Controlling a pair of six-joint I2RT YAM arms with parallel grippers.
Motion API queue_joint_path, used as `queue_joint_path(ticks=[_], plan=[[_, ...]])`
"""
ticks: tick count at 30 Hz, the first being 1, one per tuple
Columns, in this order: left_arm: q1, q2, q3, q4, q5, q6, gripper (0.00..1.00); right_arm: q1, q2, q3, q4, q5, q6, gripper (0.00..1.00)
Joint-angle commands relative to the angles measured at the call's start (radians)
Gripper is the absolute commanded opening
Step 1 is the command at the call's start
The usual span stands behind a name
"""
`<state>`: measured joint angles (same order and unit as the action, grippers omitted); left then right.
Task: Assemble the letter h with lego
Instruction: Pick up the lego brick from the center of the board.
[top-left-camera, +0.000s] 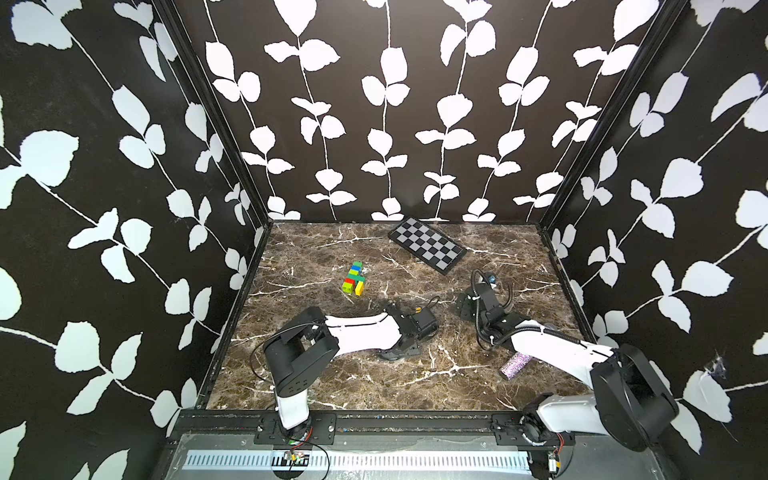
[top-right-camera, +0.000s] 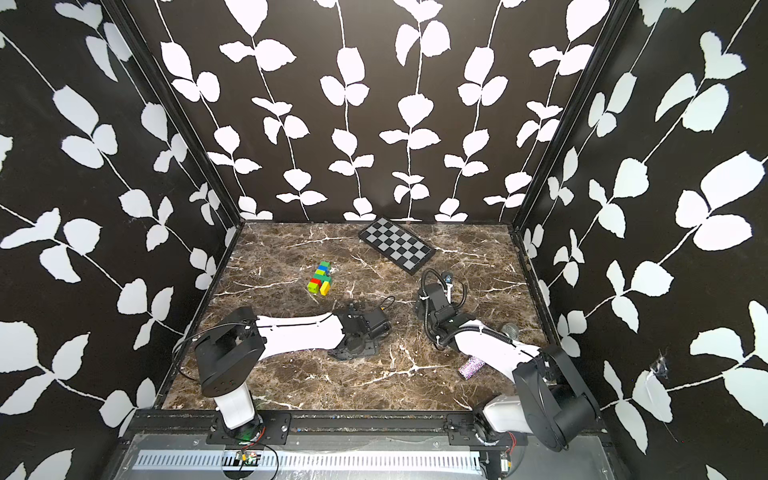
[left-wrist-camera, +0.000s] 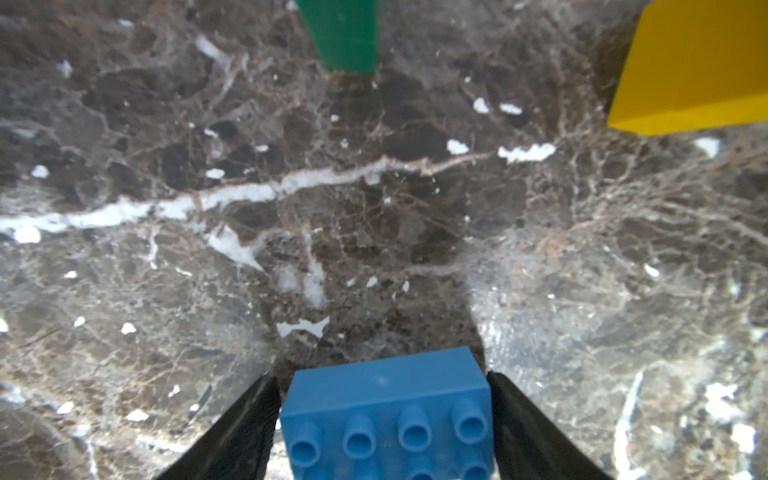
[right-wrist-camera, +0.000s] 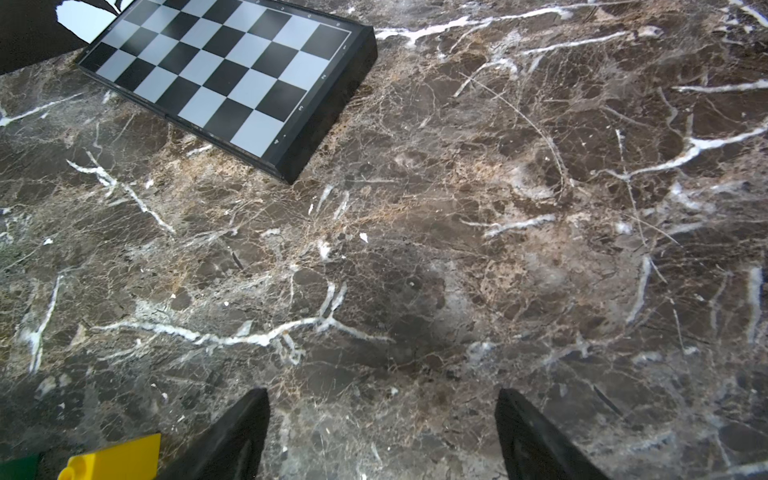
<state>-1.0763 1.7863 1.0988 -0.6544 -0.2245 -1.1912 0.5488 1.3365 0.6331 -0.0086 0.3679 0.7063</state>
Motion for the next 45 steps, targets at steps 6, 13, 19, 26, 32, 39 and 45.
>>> queue_joint_path(ticks=[6, 13, 19, 26, 32, 39, 45], plan=[[0.003, 0.005, 0.036, -0.045, -0.001, 0.015, 0.72, -0.004, 0.008, 0.025, 0.013, 0.004, 0.002, 0.85], [0.003, 0.016, 0.036, -0.040, 0.012, 0.019, 0.70, -0.003, 0.007, 0.024, 0.013, 0.003, 0.003, 0.85], [0.003, 0.023, 0.037, -0.035, 0.023, 0.026, 0.69, -0.004, 0.008, 0.027, 0.012, 0.003, 0.003, 0.85], [0.003, 0.019, 0.047, -0.049, 0.018, 0.038, 0.59, -0.003, 0.004, 0.026, 0.012, 0.002, 0.003, 0.84], [0.004, -0.013, 0.070, -0.069, -0.011, 0.092, 0.54, -0.003, 0.002, 0.024, 0.012, 0.003, 0.003, 0.84], [0.017, -0.063, 0.205, -0.188, -0.015, 0.229, 0.53, -0.003, 0.000, 0.023, 0.012, 0.002, 0.002, 0.84], [0.111, -0.067, 0.298, -0.240, 0.069, 0.379, 0.53, -0.004, 0.002, 0.023, 0.012, 0.002, 0.003, 0.84]])
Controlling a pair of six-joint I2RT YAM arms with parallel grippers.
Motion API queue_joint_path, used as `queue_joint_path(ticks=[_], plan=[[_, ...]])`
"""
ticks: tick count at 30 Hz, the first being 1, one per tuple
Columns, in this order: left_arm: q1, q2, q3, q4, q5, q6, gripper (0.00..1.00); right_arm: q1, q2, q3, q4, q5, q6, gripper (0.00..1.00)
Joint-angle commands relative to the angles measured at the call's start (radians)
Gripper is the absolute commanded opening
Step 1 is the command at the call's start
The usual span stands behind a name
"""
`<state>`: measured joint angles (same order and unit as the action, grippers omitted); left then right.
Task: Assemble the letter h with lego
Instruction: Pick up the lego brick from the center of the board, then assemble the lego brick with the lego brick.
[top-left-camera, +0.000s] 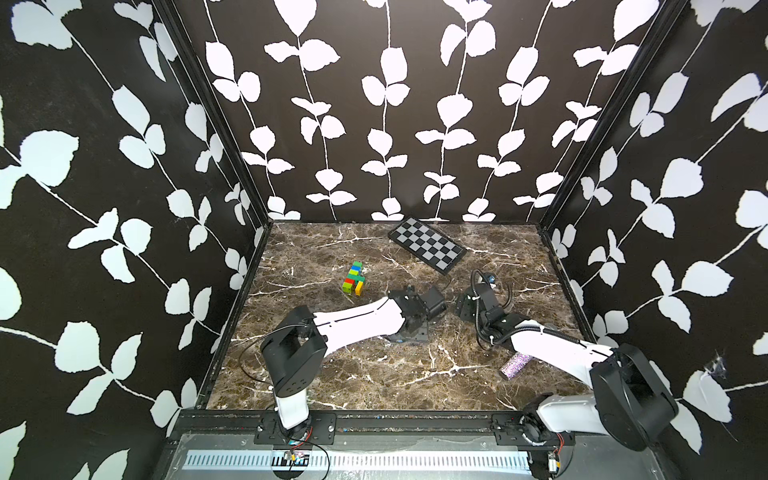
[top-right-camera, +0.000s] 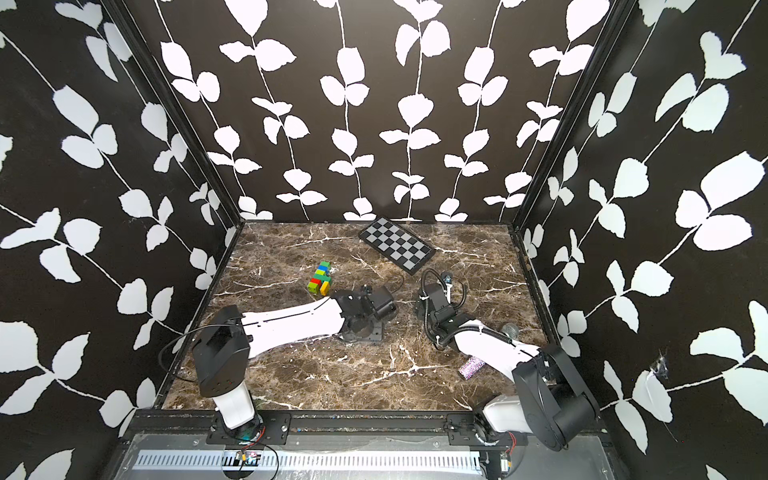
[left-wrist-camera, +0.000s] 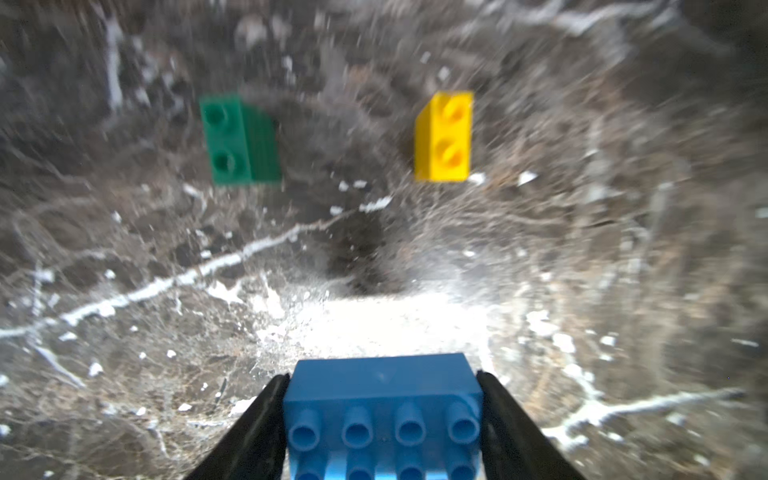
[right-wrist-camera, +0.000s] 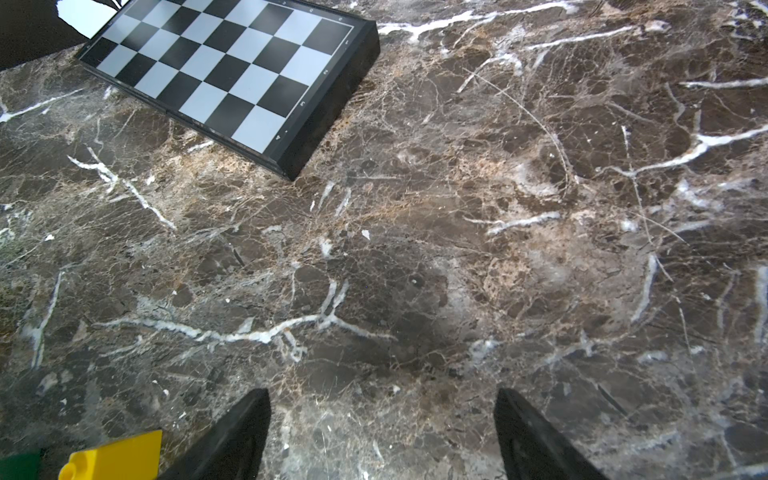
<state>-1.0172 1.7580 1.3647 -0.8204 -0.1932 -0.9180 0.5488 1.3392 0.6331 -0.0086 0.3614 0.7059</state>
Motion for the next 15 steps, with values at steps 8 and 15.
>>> queue_joint_path(ticks=[8, 15], plan=[[0.146, 0.044, 0.139, -0.102, 0.065, 0.231, 0.50, -0.004, 0.004, 0.026, 0.010, 0.008, 0.003, 0.84], [0.189, 0.124, 0.190, -0.098, 0.098, 0.298, 0.49, -0.004, 0.006, 0.026, 0.012, 0.008, 0.003, 0.84]])
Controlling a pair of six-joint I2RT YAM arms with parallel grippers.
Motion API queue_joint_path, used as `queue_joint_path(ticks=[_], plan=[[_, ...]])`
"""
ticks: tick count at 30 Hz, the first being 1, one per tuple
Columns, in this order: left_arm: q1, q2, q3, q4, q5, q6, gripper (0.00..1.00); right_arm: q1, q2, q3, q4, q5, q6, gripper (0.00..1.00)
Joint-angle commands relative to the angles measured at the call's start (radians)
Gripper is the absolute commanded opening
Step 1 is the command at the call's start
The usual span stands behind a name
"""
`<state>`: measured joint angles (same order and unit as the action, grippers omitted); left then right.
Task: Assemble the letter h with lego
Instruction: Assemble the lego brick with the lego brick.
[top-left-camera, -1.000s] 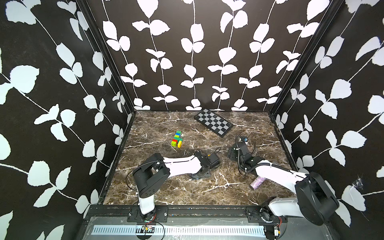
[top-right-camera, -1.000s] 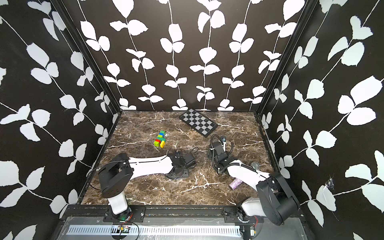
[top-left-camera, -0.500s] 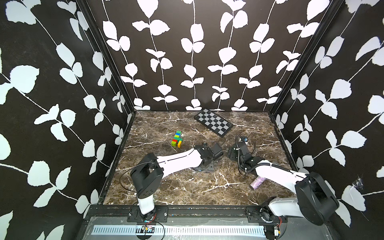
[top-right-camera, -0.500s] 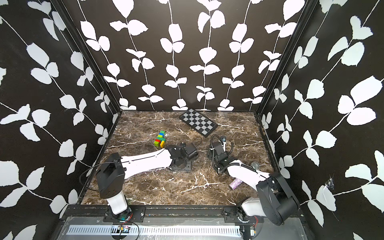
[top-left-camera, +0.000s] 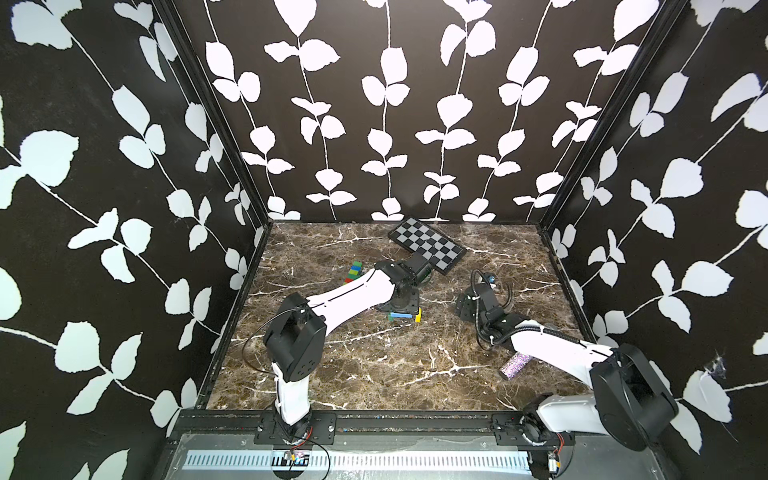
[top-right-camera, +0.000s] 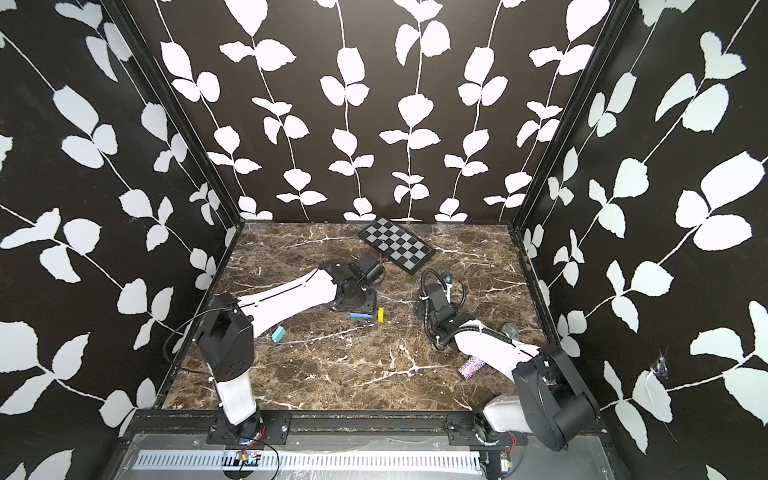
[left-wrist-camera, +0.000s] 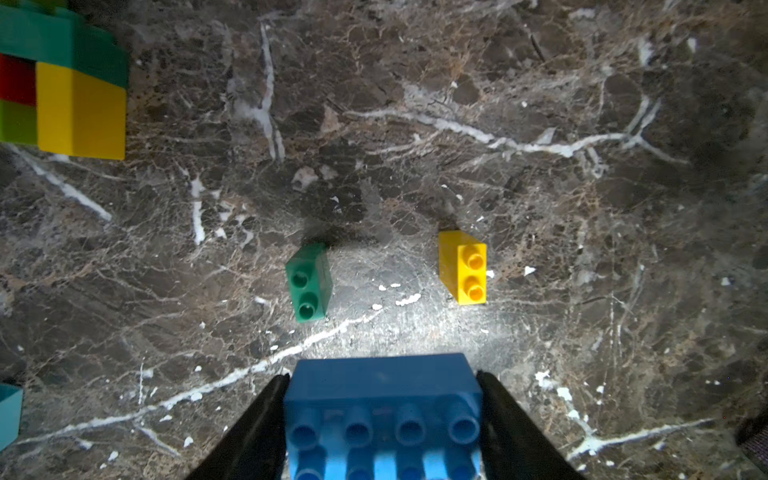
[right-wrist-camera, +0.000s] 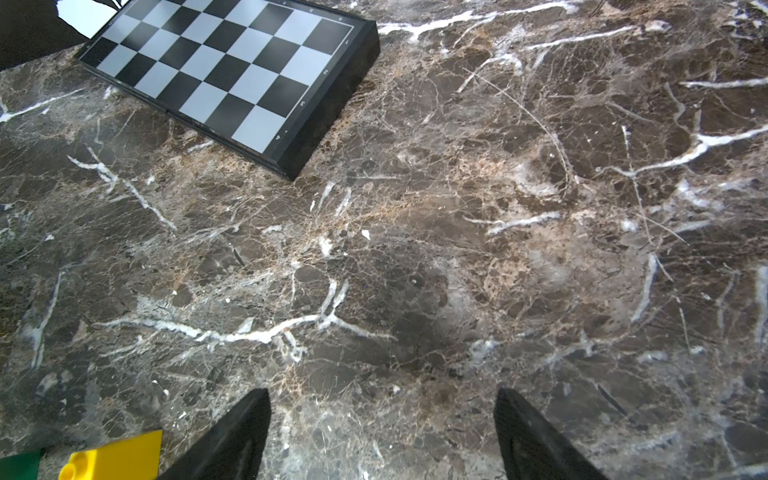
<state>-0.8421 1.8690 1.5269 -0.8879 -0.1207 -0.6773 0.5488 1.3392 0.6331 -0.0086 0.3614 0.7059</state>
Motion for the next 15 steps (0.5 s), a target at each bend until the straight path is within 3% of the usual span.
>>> queue_joint_path(ticks=[1, 15], plan=[[0.018, 0.021, 0.031, -0.032, 0.025, 0.067, 0.47, -0.004, 0.005, 0.025, 0.011, 0.008, 0.003, 0.84], [0.059, 0.064, 0.034, 0.003, 0.058, 0.156, 0.45, -0.003, 0.014, 0.028, 0.015, 0.001, 0.004, 0.84]])
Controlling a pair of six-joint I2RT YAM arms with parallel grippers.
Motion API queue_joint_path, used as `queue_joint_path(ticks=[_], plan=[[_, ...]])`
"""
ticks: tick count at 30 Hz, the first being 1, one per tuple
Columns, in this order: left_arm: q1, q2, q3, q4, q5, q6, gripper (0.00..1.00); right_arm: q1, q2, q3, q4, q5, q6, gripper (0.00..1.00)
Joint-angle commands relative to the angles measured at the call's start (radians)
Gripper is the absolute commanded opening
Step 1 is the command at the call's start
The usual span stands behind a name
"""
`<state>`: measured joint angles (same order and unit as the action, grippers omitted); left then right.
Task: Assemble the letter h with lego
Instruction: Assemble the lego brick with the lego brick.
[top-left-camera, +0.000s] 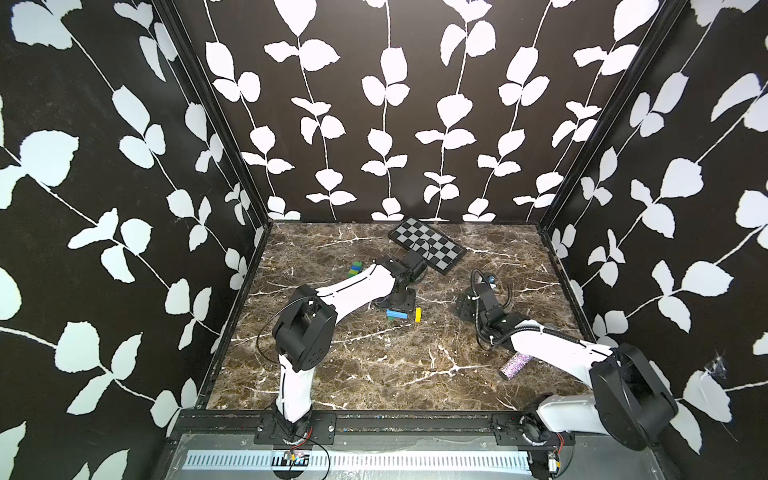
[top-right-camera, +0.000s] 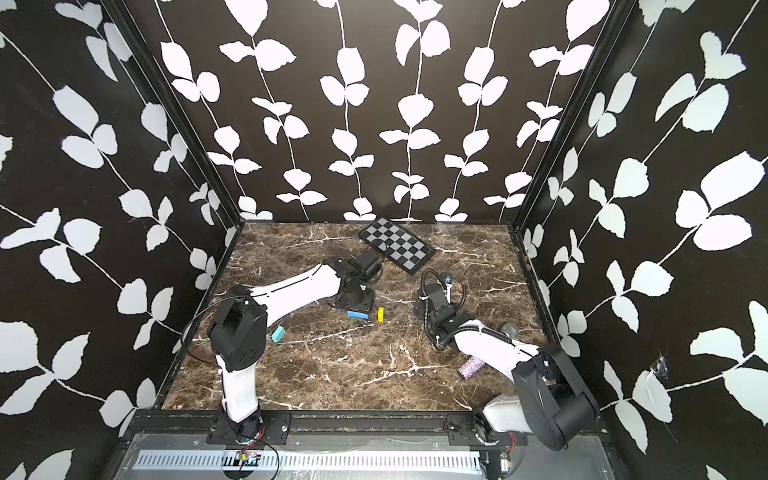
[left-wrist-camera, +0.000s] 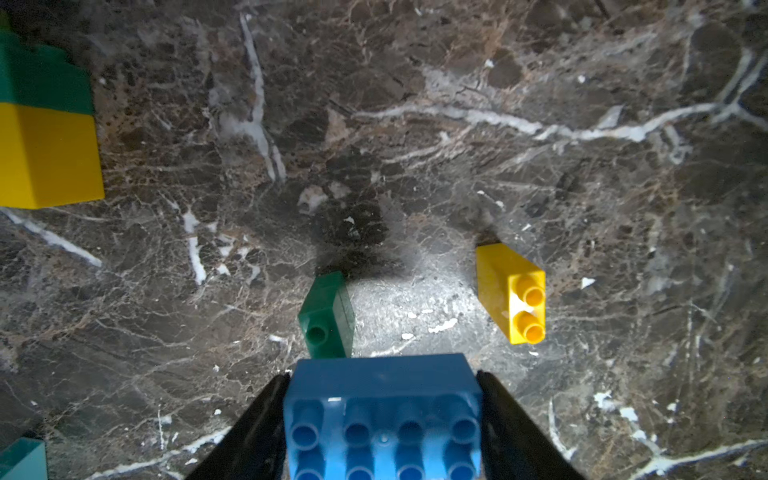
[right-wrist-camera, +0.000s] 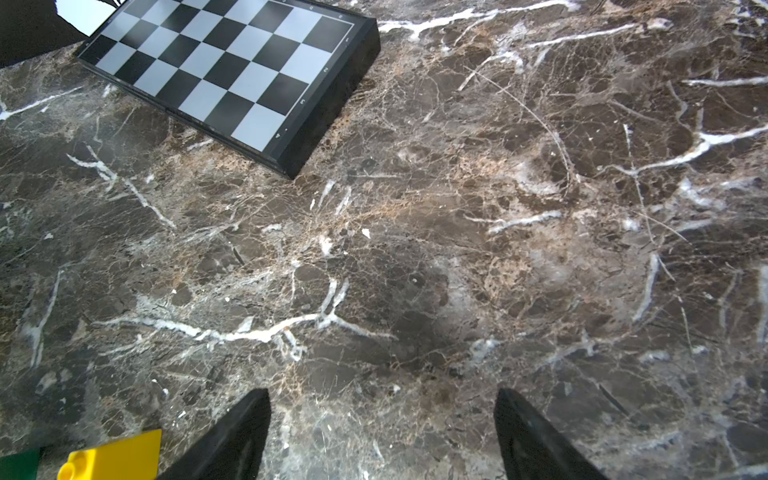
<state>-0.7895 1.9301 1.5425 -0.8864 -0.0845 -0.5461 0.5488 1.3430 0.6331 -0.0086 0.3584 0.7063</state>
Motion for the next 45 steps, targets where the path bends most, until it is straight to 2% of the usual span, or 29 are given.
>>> queue_joint_path(ticks=[1, 36, 45], plan=[[0.007, 0.008, 0.019, 0.004, 0.027, 0.025, 0.45, -0.004, 0.012, 0.028, 0.014, 0.004, 0.004, 0.84], [0.019, 0.047, 0.000, 0.044, 0.009, 0.014, 0.44, -0.004, 0.017, 0.031, 0.012, 0.000, 0.002, 0.84], [0.019, 0.014, -0.043, 0.046, 0.010, -0.023, 0.44, -0.003, 0.018, 0.031, 0.013, -0.003, 0.002, 0.84]])
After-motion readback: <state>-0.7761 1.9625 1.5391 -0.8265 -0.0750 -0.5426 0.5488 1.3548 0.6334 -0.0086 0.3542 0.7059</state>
